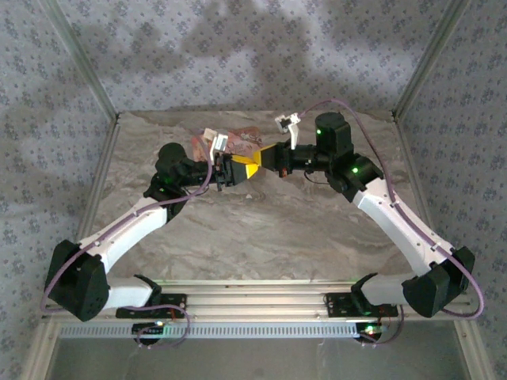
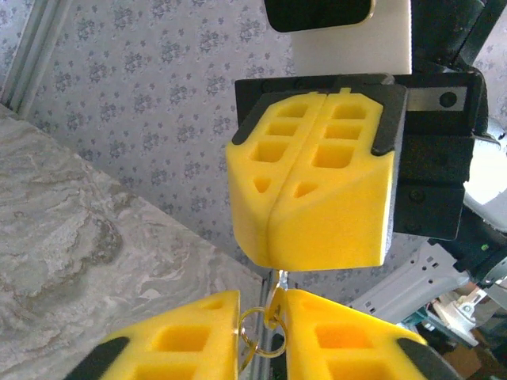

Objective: Unlock the padlock with the key

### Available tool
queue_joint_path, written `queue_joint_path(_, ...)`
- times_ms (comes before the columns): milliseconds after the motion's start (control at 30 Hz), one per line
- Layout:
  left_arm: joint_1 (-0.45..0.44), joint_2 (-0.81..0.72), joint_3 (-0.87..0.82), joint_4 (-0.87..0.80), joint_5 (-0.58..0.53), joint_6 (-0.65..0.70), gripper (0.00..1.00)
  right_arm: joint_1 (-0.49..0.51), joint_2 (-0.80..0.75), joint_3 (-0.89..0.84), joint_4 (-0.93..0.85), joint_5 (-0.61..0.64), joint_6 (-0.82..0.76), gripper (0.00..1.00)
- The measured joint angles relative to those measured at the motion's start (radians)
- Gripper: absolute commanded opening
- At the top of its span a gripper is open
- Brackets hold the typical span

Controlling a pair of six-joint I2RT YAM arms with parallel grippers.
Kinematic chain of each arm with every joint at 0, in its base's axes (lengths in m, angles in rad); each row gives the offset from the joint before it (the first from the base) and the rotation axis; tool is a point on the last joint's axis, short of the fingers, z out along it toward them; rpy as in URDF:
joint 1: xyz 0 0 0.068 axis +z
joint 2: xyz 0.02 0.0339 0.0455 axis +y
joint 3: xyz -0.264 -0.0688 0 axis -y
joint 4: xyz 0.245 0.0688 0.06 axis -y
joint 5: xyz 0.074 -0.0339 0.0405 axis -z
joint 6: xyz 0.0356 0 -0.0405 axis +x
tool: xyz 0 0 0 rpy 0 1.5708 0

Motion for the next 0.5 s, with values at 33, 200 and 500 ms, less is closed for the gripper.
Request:
queue_joint_path(33,0.000,-0.001,0.000,0.000,0.000,-0.001,0.12,0.000,0.000,0.000,0.000,0.000,0.000,0.00)
queue_joint_path(200,0.000,-0.006,0.000,0.000,0.001,0.003,0.13,0.000,0.000,0.000,0.001,0.004,0.000,0.00)
queue_joint_path(500,0.000,-0.007,0.000,-0.001,0.000,0.006,0.16,0.000,0.000,-0.016,0.022,0.007,0.006,0.00)
